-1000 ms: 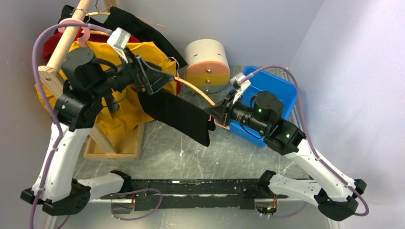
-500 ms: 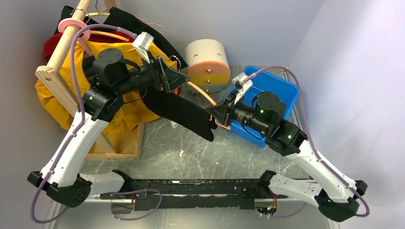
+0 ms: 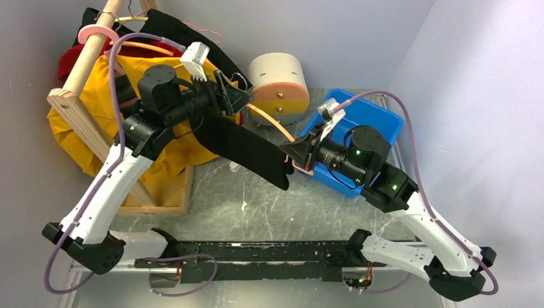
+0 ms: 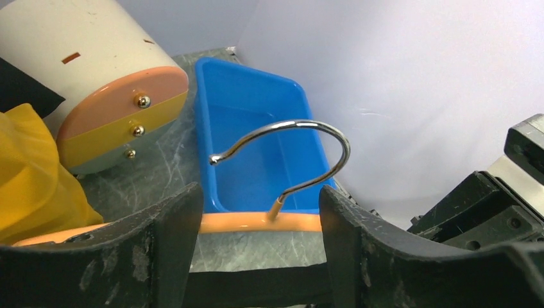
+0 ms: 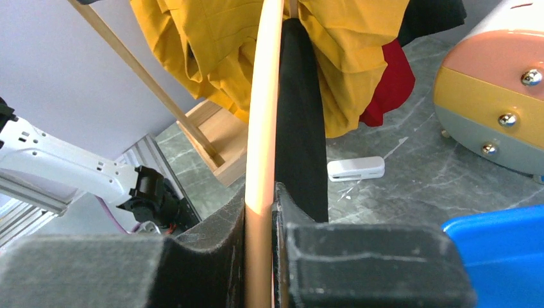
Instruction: Remove the skirt from the hanger
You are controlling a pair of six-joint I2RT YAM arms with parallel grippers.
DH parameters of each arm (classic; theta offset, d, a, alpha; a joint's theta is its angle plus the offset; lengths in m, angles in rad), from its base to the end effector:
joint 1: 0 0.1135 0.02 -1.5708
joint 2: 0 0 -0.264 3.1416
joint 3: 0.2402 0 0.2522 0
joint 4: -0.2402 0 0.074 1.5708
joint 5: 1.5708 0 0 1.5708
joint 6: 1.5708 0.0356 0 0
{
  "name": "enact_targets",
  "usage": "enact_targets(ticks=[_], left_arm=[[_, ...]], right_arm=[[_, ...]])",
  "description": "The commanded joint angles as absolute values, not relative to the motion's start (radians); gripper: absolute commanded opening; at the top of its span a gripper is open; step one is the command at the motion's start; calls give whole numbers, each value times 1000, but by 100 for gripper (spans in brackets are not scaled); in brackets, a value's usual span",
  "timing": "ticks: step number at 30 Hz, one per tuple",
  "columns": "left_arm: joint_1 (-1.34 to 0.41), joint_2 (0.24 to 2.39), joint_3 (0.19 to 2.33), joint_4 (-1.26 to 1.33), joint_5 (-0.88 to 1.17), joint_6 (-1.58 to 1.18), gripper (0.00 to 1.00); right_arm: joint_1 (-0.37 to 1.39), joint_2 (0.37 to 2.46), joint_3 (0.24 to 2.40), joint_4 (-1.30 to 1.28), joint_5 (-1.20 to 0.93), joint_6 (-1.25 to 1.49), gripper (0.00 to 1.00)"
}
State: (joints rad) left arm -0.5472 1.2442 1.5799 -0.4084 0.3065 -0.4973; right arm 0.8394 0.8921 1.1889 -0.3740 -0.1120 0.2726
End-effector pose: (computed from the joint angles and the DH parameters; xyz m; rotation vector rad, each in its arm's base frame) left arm 0.2117 -0.1416 0.4931 0.2915 1.7229 -1.0338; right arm 0.1173 0.1366 0.4396 -0.5703 1.6370 0.9282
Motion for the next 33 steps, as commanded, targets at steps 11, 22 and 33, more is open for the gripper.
enact_targets(ticks=[11,22,33], left_arm=[[-570,1315,1543,-277,390,-566,49],[-583,1333,1535,-250,395,-577,13],[-584,1298,1485,-189,386,-604,7]], right_arm=[[838,862,1183,-274,-107,294,0],[839,862,1191,-315,-103,307,1],[838,833,1218,-522,12,302,44]])
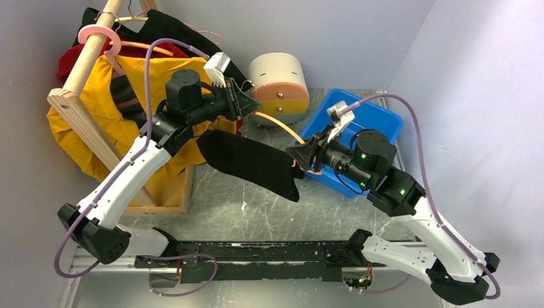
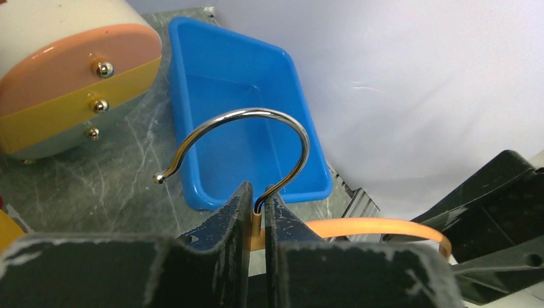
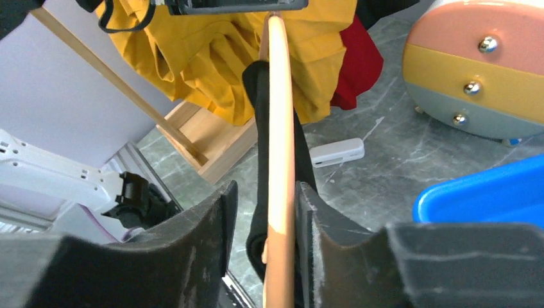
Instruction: Remove the skirt from the hanger
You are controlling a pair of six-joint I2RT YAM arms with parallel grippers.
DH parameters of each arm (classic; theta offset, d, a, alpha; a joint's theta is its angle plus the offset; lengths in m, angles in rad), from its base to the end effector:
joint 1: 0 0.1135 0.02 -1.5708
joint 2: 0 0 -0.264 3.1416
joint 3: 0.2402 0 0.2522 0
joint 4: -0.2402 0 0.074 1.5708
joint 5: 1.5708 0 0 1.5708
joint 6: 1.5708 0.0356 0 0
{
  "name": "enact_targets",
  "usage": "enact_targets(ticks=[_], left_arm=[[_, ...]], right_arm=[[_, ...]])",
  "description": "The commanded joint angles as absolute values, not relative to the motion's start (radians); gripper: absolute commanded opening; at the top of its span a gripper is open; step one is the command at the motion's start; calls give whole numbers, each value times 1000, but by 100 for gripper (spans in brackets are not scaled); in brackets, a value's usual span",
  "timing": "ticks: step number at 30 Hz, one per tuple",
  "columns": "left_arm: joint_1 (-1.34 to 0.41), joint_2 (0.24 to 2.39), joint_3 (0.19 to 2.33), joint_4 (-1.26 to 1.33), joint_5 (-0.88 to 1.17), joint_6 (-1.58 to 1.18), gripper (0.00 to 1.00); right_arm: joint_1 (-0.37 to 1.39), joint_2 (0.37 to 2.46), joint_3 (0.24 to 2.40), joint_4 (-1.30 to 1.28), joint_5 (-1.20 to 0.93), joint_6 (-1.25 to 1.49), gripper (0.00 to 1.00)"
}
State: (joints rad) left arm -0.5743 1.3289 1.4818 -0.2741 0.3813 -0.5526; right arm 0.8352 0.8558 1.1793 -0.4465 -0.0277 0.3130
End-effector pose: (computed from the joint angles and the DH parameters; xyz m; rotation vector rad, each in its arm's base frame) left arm 0.2413 -0.1719 0.4535 0.3267 1.7942 -1.1436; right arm 0.1126 0.1259 0.4342 -0.4786 1.7073 0.8718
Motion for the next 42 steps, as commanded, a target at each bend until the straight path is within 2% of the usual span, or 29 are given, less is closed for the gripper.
enact_targets(ticks=[1,2,5,10,13,17,20,26,30,36,39,42], left_arm=[[-584,1295,1484,-194,380,-601,7],[-584,1292,1482,-194,374,-598,7],[-584,1283,1474,-197,358,-599,7],[-584,1280,1471,-210,345,-599,7],[-583,1280,1476,-210,351,-592,7],[-584,1276,1485,-208,392,-558,7],[-584,1261,1471,-209,376,-522,7],[-583,1202,1415,-154,377,-487,7],[-584,1165,1401,-136,392,-478,7],[-583,1119,1370,-99,421,-479,7],[-584,1101,1359,-86,435,-481,7],[-584,1077,1337,-54,447,-492,7]], right_arm=[[838,833,1225,-547,15,302,54],[838,833,1235,-573,18,302,63],[838,825,1261,-658,31,304,80],[838,780,1310,-769,43,320,91],[838,740,1338,-828,87,317,93],[838,688,1372,-910,293,308,97],[838,646,1372,-924,342,284,97],[840,561,1277,-862,343,251,100],[839,558,1213,-847,354,279,97],[852,444,1067,-617,300,344,96],[864,490,1042,-628,316,340,96],[864,535,1012,-583,224,301,98]])
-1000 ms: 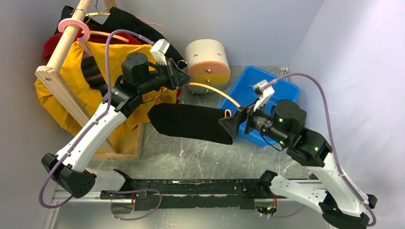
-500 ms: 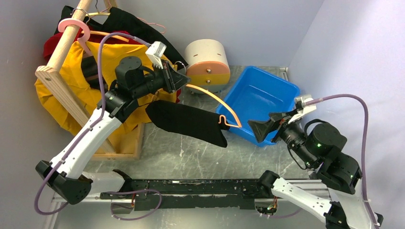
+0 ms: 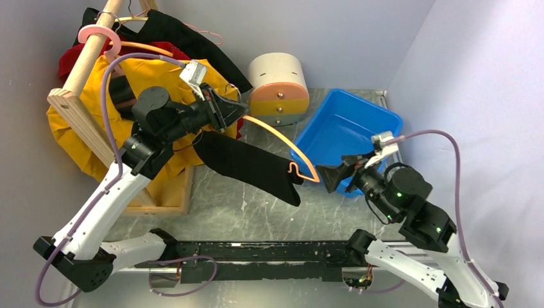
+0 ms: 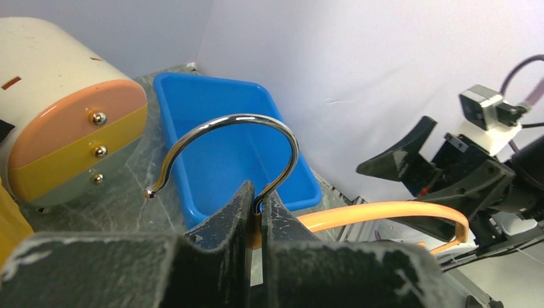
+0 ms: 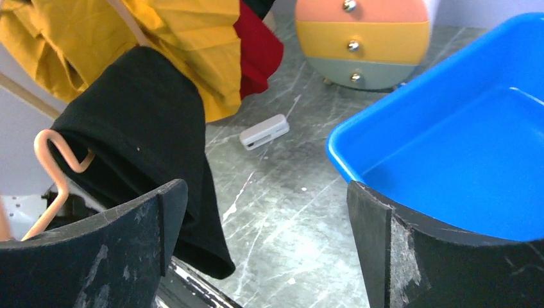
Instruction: Remove the skirt from the hanger
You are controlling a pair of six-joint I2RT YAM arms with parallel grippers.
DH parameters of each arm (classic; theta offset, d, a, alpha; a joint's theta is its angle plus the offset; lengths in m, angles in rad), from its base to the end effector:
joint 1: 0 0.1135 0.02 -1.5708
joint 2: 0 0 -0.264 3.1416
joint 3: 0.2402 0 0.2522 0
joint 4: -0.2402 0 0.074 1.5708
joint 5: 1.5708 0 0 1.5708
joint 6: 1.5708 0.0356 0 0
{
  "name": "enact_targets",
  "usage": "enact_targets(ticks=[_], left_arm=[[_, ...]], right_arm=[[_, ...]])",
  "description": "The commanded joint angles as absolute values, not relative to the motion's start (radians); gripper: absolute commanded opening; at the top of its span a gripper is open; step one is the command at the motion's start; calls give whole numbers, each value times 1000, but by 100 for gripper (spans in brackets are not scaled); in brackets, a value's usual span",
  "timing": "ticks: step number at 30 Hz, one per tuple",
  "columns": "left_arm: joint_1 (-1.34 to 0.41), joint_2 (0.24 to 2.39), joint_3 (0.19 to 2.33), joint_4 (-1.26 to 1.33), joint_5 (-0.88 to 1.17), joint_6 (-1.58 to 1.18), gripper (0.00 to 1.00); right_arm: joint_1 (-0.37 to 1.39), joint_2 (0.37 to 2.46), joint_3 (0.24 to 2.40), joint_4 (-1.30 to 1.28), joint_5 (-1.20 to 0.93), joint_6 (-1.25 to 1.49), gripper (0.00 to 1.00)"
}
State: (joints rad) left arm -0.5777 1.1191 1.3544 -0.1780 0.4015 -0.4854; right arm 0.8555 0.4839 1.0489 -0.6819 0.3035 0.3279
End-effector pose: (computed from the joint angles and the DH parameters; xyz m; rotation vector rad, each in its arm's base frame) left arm 0.1898 -0.1403 0.4726 0.4172 1.5784 -1.1367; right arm 0.0528 0.0446 0.4056 -0.2209 1.7080 0.6300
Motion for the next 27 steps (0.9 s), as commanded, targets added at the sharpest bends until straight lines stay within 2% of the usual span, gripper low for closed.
enact_targets(ticks=[1,6,18,23,25,27], left_arm=[[-584,1073,1335,-49,450,-493,7],[-583,1053,1327,-46,447,-506,7],[-583,1031,1328,-48,447,-527,7],[-584,1026,1328,-42,460,-533,7],[-583,1034,1337,-49,469,-539,7],[-584,1040,1342,-56,487,-539,7]], right_arm=[[864,541,1007,-556,180,291,99],[864,526,898,-419,-11,250,100],[863,456,854,-423,-80,286,97],[864,411,845,-337,-146,334,98],[864,435,849,-288,-169,345,94],[864,476,871,-267,-155,343,86]])
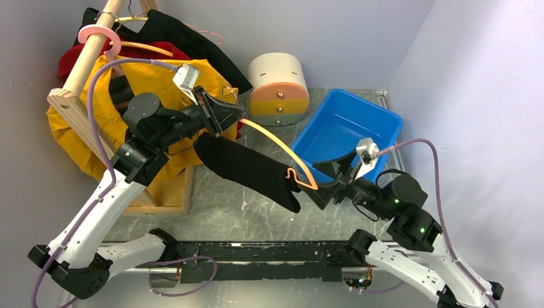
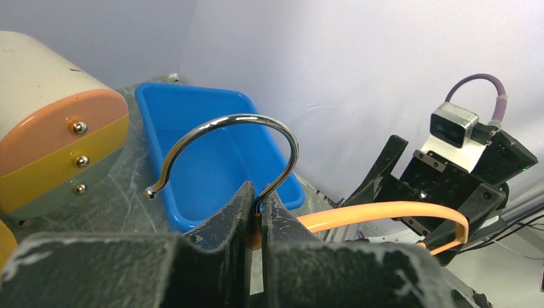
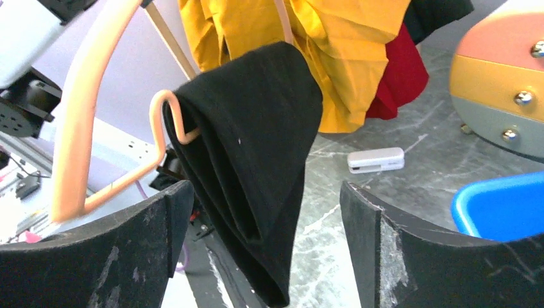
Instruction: Remove the skirt from the hanger
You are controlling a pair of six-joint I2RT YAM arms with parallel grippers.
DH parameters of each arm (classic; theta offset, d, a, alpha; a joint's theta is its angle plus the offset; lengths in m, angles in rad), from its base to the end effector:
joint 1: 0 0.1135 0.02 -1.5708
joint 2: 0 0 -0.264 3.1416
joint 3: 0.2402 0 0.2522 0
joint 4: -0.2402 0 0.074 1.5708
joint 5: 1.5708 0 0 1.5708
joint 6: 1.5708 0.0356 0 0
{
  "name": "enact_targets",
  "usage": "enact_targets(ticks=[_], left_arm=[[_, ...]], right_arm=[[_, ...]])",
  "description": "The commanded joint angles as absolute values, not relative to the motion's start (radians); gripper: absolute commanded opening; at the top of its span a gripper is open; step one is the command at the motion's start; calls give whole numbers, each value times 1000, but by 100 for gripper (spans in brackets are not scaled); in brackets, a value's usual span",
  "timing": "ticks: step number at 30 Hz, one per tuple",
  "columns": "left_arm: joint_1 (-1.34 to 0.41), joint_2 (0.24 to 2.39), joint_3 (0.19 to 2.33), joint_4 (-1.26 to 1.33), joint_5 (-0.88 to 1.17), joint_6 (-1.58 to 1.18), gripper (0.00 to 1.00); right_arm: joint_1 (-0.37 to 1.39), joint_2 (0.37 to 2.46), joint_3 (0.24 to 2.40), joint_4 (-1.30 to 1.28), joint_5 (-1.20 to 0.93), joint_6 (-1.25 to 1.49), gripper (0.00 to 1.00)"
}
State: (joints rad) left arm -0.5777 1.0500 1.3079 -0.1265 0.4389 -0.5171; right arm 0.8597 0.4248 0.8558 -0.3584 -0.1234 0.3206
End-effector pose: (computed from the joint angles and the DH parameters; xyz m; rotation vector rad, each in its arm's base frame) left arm 0.1723 -0.1304 0.4769 0.4331 1.5091 -1.1932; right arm 0.0528 0.0680 0.3871 -0.5239 1.5008 1.0306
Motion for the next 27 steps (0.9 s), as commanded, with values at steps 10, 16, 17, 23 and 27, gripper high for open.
enact_targets(ticks=[10,16,17,23,27], left_arm=[[-584,1030,1341,-58,476,-543,7],[-583,1042,1345,-63,496,-549,7],[-583,1042,1341,-61,491,-547,7],[-584,1043,1349,-79,484,-539,7],[-583,1037,1342,-91,462,-538,7]], right_arm=[[864,562,842,-145,-198,326,73],[864,596,817,-101,-225,352,75],[864,600,804,-85,-237,361,77],[864,637,821,-81,-249,368,79],[864,657,801,-33,-291,385,79]])
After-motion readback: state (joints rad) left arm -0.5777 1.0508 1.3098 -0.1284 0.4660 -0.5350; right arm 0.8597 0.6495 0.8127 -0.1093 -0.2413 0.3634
